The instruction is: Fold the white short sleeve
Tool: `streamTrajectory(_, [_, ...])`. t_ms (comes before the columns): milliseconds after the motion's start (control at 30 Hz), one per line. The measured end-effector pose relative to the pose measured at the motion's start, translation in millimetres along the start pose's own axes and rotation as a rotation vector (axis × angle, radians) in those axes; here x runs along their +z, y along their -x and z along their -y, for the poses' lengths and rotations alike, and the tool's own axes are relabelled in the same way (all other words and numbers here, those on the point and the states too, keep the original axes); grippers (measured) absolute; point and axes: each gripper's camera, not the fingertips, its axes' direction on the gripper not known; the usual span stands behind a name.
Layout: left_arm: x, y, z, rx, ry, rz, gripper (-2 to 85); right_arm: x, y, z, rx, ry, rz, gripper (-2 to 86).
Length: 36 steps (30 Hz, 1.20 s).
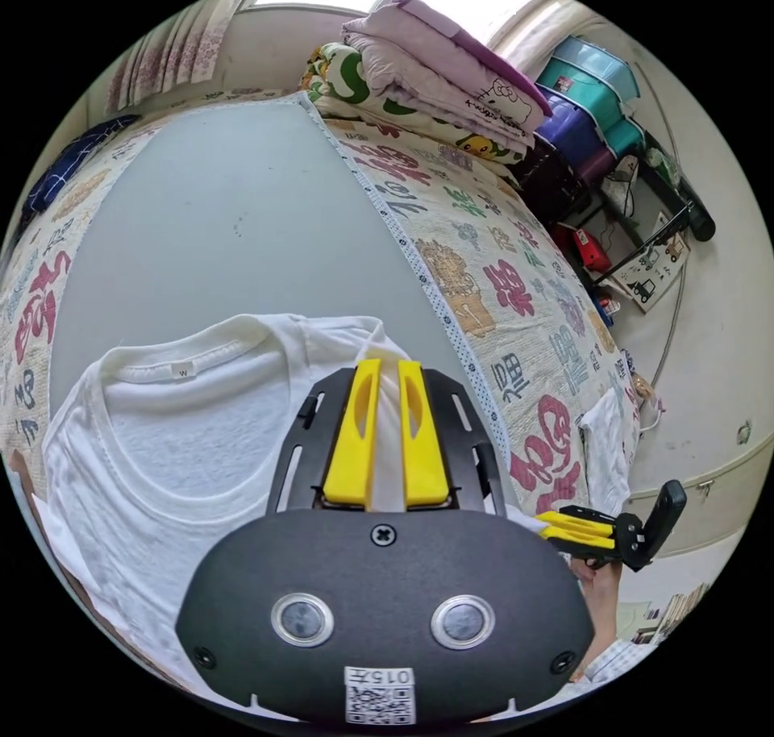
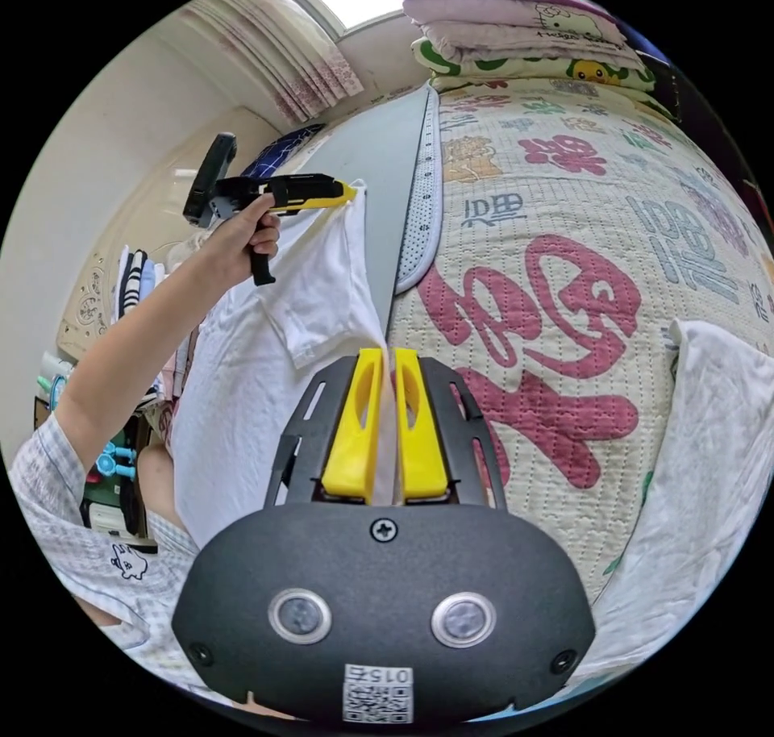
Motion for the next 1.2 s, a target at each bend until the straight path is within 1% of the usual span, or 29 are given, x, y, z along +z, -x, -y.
streamTrajectory(100, [-32.7, 3.1, -16.9, 0.059, -0.034, 0.038, 6.2, 3.0, -10.2, -3.7, 0.009, -0.025, -0.025, 7.0])
streamTrajectory(167, [-68.2, 7.3, -45.0, 0.124, -0.056, 0.065, 6.7, 1.7, -12.3, -6.5, -0.007, -0.081, 0.011, 7.6])
streamTrajectory(267, [-95.4, 21.1, -98.3, 0.164, -0.013, 0.051, 7.1, 11.2, 1.3, -7.4, -0.092, -0.117, 0.084, 7.8])
streamTrajectory(400, [-98.0, 39.7, -165.3, 0.163, 0.065, 0.021, 8.2, 47.6, 28.0, -9.9, -0.197, -0.076, 0.129, 8.3])
streamTrajectory(467, [-94.2, 44.5, -194.7, 0.156, 0.059, 0.017, 8.1, 78.4, 39.2, -10.9, -0.228, -0.02, 0.093, 8.2])
streamTrajectory(600, [-91.1, 37.5, -209.4, 0.175, 0.041, 0.064, 6.0, 118.8, 43.9, -13.6, -0.274, 0.051, -0.017, 6.8])
streamTrajectory(667, [-90.6, 33.0, -210.7, 0.186, 0.062, 0.059, 3.6, 137.4, 38.6, -15.9, -0.269, 0.048, -0.098, 3.4])
streamTrajectory(767, [-95.7, 30.1, -218.3, 0.198, 0.059, 0.059, 1.4, 154.4, 25.5, -16.5, -0.246, 0.043, -0.108, 0.6])
streamTrajectory(900, [-106.3, 32.8, -232.1, 0.185, 0.045, 0.038, 0.4, 169.3, 8.3, -17.1, -0.239, 0.046, -0.092, 0.1])
streamTrajectory(1000, [-110.1, 36.7, -241.9, 0.171, 0.049, 0.018, 0.0, 182.0, -6.1, -17.0, -0.241, 0.045, -0.065, 0.8])
streamTrajectory(1033, [-110.3, 37.7, -245.2, 0.168, 0.053, 0.016, -0.1, 186.3, -10.7, -17.8, -0.25, 0.018, -0.049, 1.4])
streamTrajectory(1067, [-111.6, 38.1, -248.4, 0.165, 0.054, 0.012, -0.2, 190.6, -13.7, -18.4, -0.261, -0.014, -0.039, 4.0])
streamTrajectory(1133, [-115.2, 37.4, -253.3, 0.163, 0.052, 0.009, -0.2, 201.2, -15.5, -16.9, -0.269, -0.032, -0.06, 7.8])
streamTrajectory(1200, [-119.3, 35.0, -258.6, 0.166, 0.051, 0.013, -0.3, 218.2, -13.8, -14.7, -0.305, 0.003, -0.11, 9.1])
